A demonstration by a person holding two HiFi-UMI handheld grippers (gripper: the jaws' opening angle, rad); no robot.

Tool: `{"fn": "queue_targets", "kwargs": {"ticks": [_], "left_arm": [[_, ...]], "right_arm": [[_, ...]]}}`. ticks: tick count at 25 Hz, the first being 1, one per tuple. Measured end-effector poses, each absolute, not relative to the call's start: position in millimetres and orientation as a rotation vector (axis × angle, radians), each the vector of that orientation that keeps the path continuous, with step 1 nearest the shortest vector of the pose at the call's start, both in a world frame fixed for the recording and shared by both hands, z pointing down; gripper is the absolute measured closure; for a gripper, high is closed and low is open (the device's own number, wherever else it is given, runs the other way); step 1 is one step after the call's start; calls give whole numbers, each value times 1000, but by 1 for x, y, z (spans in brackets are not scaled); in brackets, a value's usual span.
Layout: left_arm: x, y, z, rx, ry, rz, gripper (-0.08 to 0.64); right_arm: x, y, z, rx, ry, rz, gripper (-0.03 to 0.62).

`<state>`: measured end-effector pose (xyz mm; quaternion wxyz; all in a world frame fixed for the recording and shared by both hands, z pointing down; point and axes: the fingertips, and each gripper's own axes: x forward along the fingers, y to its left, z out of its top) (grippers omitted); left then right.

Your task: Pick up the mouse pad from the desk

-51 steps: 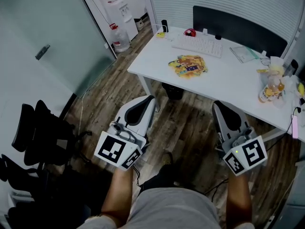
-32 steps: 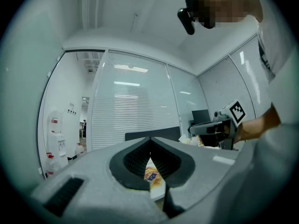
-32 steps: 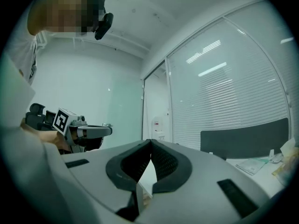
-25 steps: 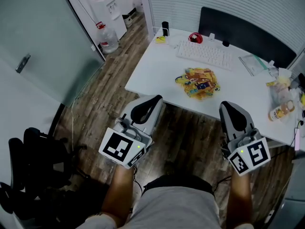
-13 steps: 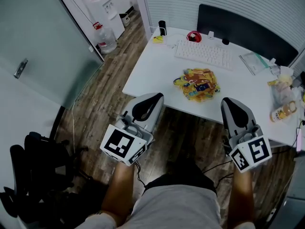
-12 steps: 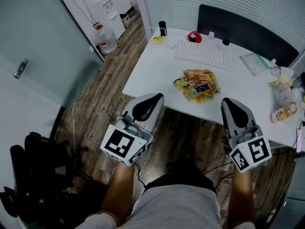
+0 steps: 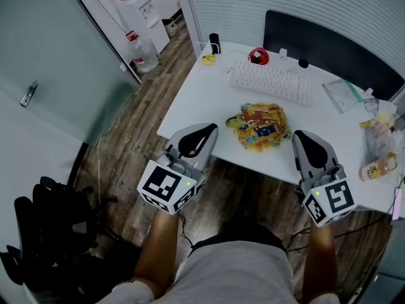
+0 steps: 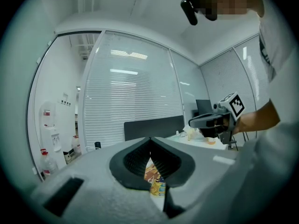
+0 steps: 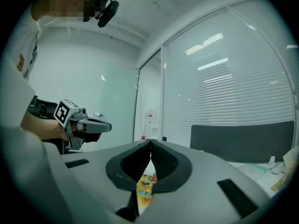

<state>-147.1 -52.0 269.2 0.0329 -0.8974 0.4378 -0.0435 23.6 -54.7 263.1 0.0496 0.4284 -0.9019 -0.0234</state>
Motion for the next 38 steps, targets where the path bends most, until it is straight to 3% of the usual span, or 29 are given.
{"fn": "queue_targets", "kwargs": {"ticks": [17, 38], "left_arm": [[-116, -136, 319, -2785, 1451, -317, 545], [-98, -183, 396, -2931, 1305, -759, 541]], "right_arm": [[54, -140, 318, 1163, -2677, -13, 580], [63, -177, 385, 1098, -2523, 126, 578]]}}
